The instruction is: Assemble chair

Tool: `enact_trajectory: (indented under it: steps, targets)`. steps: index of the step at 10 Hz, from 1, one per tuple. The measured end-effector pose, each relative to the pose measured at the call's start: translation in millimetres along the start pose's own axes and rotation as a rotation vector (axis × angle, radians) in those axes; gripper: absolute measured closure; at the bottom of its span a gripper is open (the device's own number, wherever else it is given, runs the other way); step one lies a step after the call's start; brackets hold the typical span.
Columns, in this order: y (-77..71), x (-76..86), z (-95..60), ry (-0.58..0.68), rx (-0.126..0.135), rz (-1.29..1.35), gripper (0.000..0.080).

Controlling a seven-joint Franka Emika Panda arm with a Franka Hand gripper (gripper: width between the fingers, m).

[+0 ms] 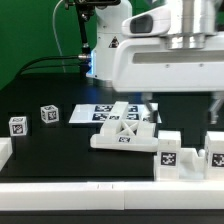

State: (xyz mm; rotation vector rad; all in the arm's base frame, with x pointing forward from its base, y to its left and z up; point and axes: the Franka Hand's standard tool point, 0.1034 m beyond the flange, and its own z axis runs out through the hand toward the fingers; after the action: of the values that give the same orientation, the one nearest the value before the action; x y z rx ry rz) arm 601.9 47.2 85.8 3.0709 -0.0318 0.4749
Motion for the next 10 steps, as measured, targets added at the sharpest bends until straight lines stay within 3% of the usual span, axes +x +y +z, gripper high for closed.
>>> enact_trajectory:
  steps: [2, 5, 7, 10]
  targets:
    - [11.4, -2.6, 14.0, 0.029, -0.013, -0.011, 0.015]
    - [9.0, 3.8, 38.5, 0.022, -0.022, 0.0, 0.015]
    - [7.3, -0.4, 65.6, 0.016, -0.037, -0.006, 0.015]
    - [2.1, -10.4, 76.1, -0.012, -0.03, -0.001, 0.015]
